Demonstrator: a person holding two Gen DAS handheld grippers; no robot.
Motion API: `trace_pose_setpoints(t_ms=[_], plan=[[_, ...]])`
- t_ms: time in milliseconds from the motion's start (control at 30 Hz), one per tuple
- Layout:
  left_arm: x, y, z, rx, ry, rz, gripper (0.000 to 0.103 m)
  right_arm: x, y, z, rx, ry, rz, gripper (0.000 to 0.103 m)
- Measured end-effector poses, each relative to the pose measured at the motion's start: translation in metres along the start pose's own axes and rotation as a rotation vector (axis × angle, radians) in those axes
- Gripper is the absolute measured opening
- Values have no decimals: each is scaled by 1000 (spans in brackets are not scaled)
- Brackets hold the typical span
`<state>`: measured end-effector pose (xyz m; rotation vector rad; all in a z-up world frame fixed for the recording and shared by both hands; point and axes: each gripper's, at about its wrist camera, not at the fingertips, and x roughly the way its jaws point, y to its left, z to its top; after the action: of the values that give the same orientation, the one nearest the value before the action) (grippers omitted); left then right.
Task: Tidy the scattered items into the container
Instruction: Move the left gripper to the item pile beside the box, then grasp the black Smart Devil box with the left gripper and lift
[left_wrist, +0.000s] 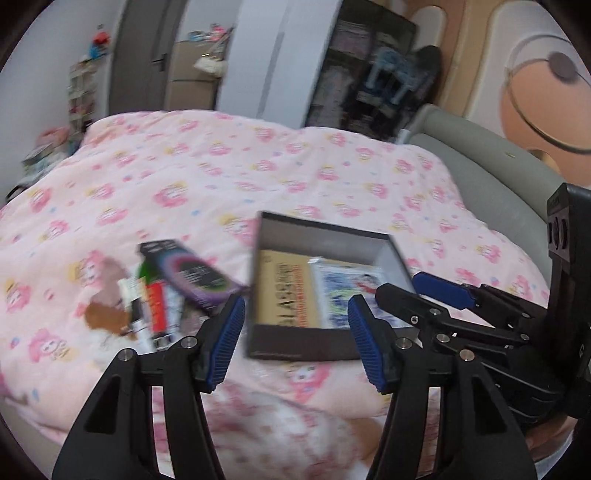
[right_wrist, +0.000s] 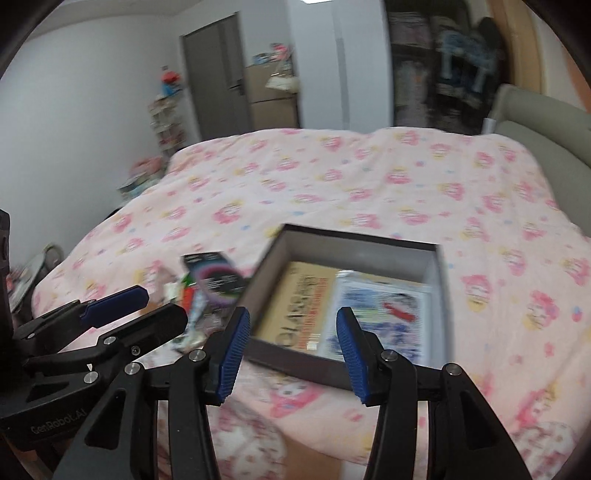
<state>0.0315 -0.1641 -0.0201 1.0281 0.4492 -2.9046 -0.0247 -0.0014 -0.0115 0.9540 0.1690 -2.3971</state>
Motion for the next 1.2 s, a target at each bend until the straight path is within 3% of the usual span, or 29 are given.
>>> trace_pose_setpoints(t_ms=[100,267,367,433,500,667,867,967,1033,1100,1200], plan=[[4,36,0,-73,23,22,59,26,27,6,-47,34,39,44],[6,86,10,-154,-4,44,59,60,65,25,-110,49,119,44],[25,117,20,-218,32,35,59,90,80,39,-127,74,173,44],[44,137,27,-246,59,94,58,116,83,48,-110,104,203,43],[61,155,30,-285,94,119,52,142,85,54,-109,125,156,38],[109,198,28,-394,205,63,48,198,90,54,-129,201,113,35],[173,208,23,-459,359,-35,48,228,79,46,-67,260,109,32],[204,198,17,-497,466,-108,47,221,65,51,-40,206,42,32],[214,195,20,-500,485,-97,48,222,59,55,-42,207,47,31],[227,198,22,-542,479,-95,55,226,57,53,-62,225,42,29],[247,200,23,-527,518,11,49,234,51,47,-8,269,96,28]])
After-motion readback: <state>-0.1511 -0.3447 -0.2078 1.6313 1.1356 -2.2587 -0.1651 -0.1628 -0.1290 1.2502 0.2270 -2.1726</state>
